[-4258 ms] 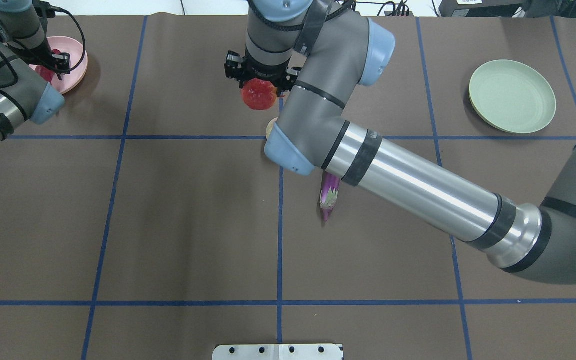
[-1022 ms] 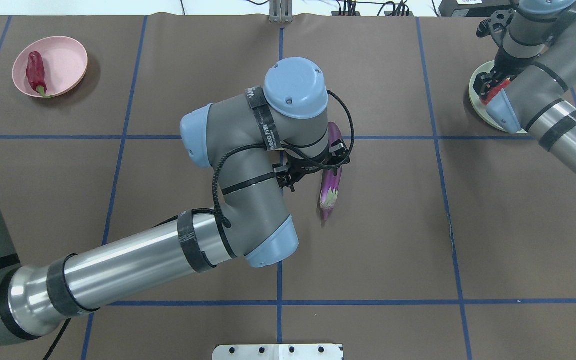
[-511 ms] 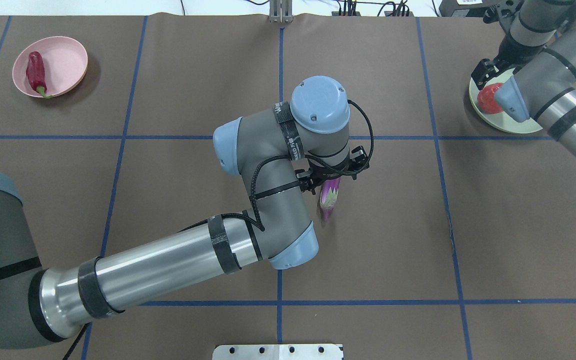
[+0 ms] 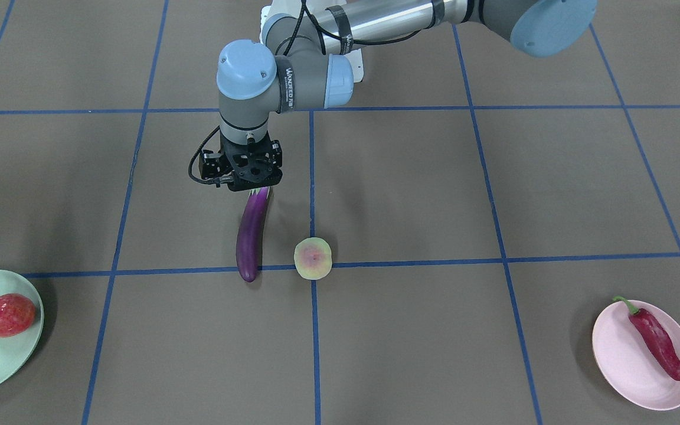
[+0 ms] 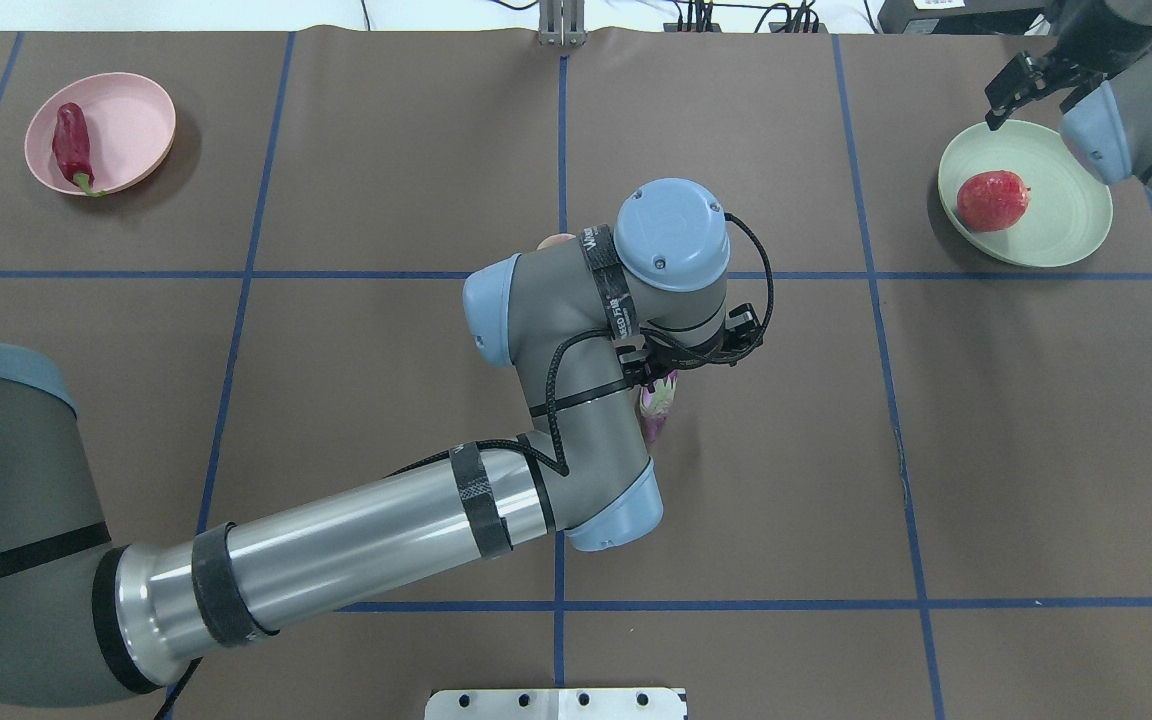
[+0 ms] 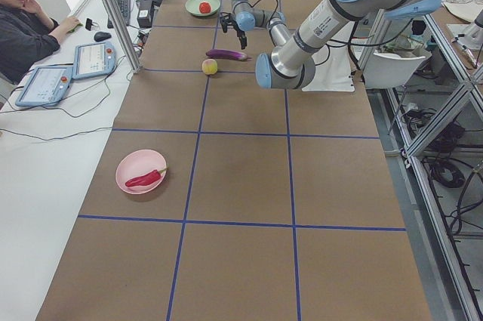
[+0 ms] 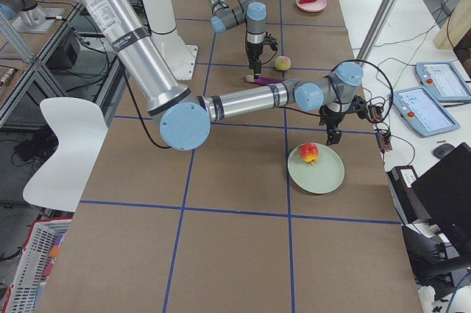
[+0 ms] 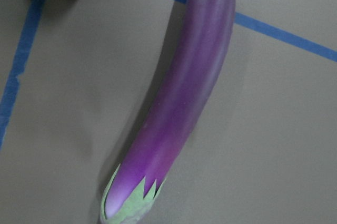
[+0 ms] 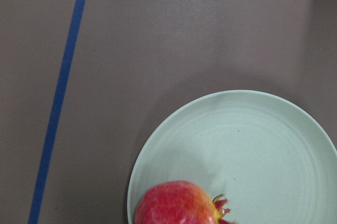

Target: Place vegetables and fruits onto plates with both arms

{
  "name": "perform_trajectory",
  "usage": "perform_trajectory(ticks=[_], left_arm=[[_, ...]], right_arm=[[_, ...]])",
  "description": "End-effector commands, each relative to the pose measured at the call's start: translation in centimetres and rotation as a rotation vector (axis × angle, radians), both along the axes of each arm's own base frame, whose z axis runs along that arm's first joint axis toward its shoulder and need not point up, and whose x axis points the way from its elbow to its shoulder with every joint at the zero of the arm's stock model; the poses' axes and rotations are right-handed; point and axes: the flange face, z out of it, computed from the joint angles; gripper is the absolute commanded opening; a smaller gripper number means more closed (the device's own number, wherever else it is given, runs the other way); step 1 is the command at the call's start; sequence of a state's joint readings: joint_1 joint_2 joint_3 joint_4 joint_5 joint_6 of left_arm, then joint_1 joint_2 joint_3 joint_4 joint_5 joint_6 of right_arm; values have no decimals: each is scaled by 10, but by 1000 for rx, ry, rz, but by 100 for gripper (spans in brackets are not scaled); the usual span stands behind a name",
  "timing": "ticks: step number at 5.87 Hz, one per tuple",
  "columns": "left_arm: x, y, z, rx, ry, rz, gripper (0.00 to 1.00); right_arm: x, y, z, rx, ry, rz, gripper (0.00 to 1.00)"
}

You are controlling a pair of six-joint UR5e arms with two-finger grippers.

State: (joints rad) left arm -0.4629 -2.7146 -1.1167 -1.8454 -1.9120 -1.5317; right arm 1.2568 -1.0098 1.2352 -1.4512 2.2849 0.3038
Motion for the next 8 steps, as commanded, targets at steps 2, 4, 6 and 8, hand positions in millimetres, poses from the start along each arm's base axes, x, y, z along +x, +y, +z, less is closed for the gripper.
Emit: perform_trajectory(ticks=[2, 4, 6, 8], left_arm=[[7, -16, 22, 235, -75, 98, 95], [13, -18, 31, 238, -95, 96, 93], [24, -13, 41, 232, -103, 107, 90], [29, -5, 40, 232, -101, 116, 83]], right_arm=[[9, 5, -21, -2, -45, 3, 99], [11, 17, -60, -23, -65, -4, 99], [17, 22, -80, -35, -94, -4, 99], [18, 23, -94, -57, -118, 26, 99]])
